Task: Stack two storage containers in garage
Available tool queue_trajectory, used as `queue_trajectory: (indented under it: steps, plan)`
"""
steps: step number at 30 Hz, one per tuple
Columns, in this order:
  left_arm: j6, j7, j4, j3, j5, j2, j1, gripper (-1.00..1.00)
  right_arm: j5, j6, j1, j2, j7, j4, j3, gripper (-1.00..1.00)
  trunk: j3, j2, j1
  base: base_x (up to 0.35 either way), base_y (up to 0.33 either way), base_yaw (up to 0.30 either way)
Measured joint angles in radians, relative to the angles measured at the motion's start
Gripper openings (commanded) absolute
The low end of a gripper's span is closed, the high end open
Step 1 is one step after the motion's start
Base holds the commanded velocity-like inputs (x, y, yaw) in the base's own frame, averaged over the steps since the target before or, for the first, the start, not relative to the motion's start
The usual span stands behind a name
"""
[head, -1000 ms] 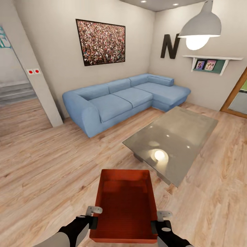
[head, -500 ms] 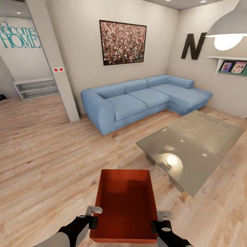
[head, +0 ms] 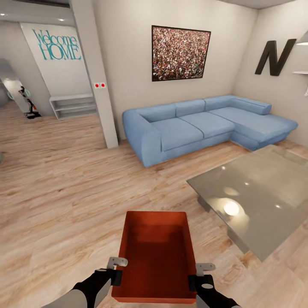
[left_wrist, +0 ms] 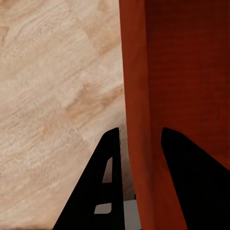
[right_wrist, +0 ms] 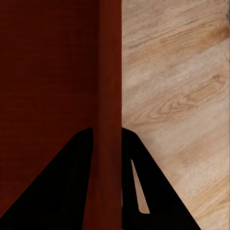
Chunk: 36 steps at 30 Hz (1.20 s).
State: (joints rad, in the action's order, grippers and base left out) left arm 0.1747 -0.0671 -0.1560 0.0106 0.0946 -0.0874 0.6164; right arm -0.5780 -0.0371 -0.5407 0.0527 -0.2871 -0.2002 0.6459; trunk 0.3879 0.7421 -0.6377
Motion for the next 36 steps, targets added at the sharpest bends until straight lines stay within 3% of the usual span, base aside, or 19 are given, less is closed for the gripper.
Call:
queue_trajectory:
  steps: [36]
  plan:
    - [0.000,0.000,0.000,0.000,-0.001,0.000,0.000,-1.00,0.000,0.000,0.000,0.000,0.000,0.000,0.000,-1.00,0.000,0.000,0.000,0.000,0.000,0.300]
